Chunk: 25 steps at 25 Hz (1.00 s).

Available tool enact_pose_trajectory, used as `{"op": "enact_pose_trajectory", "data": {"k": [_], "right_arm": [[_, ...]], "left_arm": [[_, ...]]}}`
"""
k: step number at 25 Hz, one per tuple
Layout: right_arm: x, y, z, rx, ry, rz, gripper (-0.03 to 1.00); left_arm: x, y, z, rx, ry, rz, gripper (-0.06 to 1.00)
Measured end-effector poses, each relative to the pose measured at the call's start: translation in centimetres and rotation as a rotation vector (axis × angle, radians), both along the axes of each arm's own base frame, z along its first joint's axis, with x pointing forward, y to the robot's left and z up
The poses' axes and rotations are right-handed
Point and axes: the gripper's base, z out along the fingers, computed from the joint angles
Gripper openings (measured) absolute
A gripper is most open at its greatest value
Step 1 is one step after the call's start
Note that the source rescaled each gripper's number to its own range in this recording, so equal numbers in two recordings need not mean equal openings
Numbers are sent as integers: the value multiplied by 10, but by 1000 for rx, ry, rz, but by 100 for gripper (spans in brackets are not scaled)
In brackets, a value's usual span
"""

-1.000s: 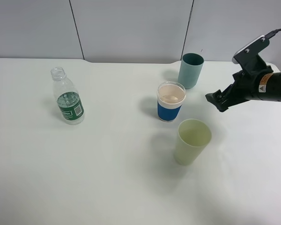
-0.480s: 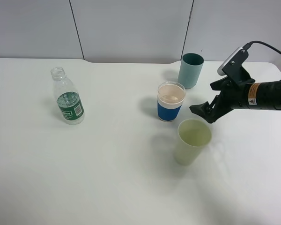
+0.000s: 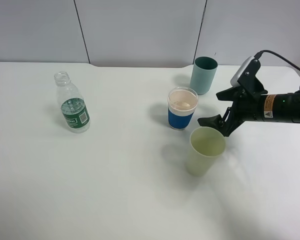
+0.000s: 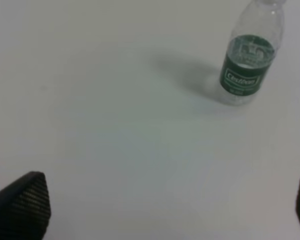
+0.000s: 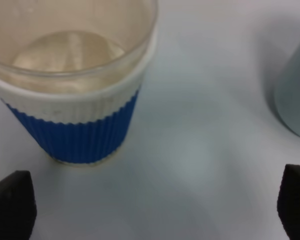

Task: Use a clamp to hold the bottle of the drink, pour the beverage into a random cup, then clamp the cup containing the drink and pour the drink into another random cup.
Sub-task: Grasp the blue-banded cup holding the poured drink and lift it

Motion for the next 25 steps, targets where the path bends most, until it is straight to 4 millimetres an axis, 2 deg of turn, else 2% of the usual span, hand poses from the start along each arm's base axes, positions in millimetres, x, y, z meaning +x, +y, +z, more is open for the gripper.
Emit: {"op": "enact_pose_trajectory", "data": {"k": [7,15,25], "right_arm": [[2,4,-16,18,20,62,100],[19,6,-17,16,-24,121,97],[16,10,-34,41,14,191,94]], "left_arm": [[0,0,0,0,0,0,100],[0,0,0,0,0,0,100],[0,0,0,0,0,0,100]]}}
